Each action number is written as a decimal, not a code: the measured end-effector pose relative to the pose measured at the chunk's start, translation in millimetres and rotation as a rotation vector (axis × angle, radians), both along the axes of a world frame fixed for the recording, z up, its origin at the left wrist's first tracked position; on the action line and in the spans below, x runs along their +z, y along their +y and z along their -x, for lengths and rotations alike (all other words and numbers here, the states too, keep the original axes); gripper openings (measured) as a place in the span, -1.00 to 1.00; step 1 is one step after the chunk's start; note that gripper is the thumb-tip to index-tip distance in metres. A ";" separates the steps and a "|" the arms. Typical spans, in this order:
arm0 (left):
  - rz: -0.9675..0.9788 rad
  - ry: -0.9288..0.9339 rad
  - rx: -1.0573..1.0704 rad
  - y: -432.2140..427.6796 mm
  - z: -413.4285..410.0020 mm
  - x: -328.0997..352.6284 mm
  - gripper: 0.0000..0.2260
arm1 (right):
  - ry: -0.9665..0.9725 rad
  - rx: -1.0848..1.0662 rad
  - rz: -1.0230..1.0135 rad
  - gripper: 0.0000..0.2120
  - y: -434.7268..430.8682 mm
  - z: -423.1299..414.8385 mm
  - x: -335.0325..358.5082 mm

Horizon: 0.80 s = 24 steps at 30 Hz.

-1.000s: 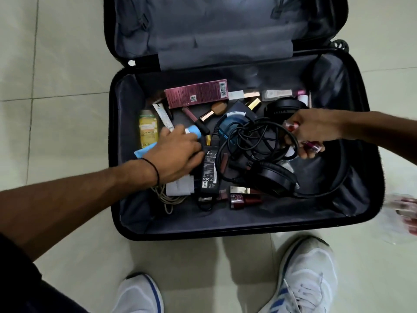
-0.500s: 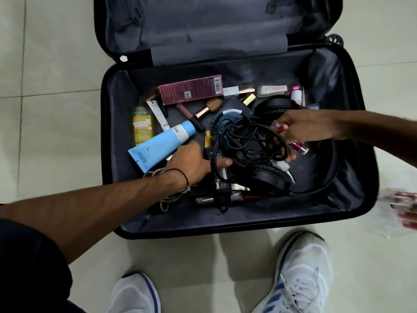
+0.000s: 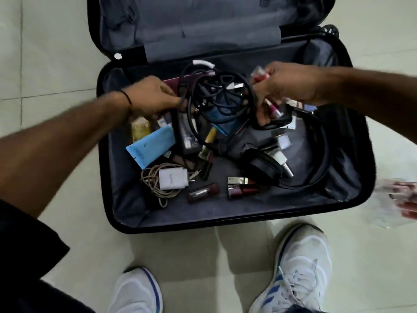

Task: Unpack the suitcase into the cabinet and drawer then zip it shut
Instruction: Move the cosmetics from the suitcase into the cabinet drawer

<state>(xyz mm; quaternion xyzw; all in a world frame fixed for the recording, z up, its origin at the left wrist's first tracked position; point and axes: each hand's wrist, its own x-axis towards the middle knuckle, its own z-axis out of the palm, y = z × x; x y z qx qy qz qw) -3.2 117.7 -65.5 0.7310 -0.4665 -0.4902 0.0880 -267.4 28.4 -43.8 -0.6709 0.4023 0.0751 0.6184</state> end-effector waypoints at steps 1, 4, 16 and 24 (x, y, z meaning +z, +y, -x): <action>-0.046 -0.005 -0.041 -4.9 -8.7 9.7 -0.64 | 0.008 0.004 0.002 -0.74 -2.6 -6.2 -1.6; -0.134 -0.101 -0.131 -9.5 -25.6 20.3 -0.59 | 0.034 -0.008 -0.006 -0.83 -5.1 -25.3 -11.3; -0.092 -0.234 -0.109 -3.7 -35.8 -10.1 -0.61 | 0.144 0.102 0.199 -0.93 -2.9 -46.3 -42.9; 0.032 -0.265 0.037 5.4 -33.2 -22.1 -0.81 | -0.037 -0.173 0.310 -0.72 5.4 -20.6 -43.6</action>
